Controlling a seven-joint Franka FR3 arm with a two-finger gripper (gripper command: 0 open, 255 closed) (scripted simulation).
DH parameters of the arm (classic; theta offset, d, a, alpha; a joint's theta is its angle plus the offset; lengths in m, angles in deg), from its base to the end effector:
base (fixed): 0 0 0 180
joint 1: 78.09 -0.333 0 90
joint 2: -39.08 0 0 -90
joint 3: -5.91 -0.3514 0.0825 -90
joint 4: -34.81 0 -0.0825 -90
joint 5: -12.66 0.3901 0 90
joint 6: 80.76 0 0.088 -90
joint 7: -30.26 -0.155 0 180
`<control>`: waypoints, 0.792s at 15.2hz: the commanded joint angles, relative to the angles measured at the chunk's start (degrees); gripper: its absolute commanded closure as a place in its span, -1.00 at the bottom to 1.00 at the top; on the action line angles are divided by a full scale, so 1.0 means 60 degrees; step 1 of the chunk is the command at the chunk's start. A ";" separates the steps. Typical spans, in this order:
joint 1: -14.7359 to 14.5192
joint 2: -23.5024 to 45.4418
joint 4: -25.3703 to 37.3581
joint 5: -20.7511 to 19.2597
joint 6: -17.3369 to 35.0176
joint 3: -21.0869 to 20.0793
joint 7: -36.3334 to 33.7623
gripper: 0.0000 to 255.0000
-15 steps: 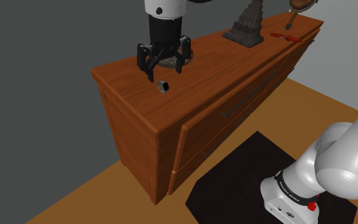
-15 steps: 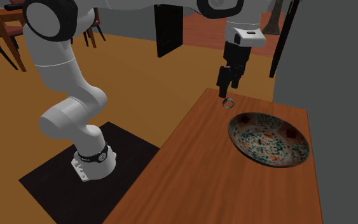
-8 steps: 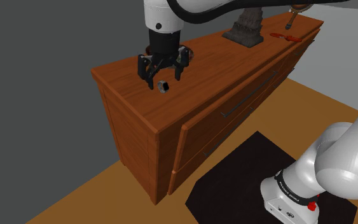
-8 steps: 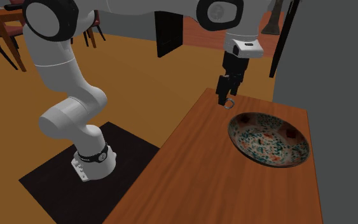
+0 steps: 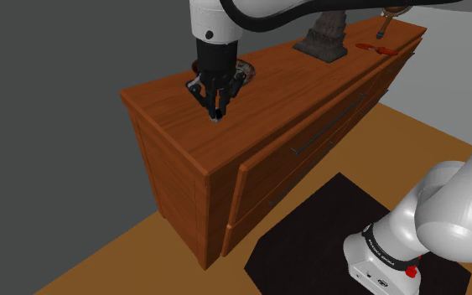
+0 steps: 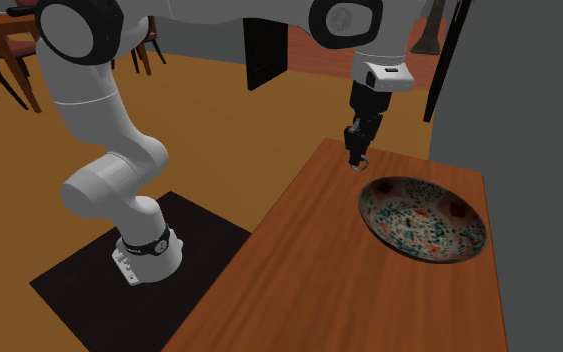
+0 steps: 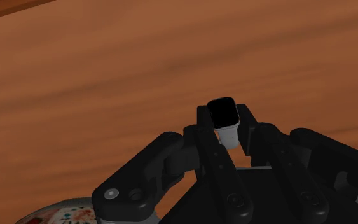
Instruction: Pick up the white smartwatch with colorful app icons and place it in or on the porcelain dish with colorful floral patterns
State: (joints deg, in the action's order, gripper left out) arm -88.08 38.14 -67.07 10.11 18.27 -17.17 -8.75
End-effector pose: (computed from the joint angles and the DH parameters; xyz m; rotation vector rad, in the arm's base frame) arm 0.4707 0.3006 0.5343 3.0770 -0.1479 0.0024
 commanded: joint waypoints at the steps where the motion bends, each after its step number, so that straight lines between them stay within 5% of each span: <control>1: -0.0001 0.0002 -0.0001 0.0002 0.0001 -0.0002 0.0000 1.00; 12: -0.0007 0.0047 0.0691 -0.0012 -0.0649 -0.0008 0.0014 1.00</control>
State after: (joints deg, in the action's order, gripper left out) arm -88.11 38.21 -63.98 10.12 15.26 -17.20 -8.68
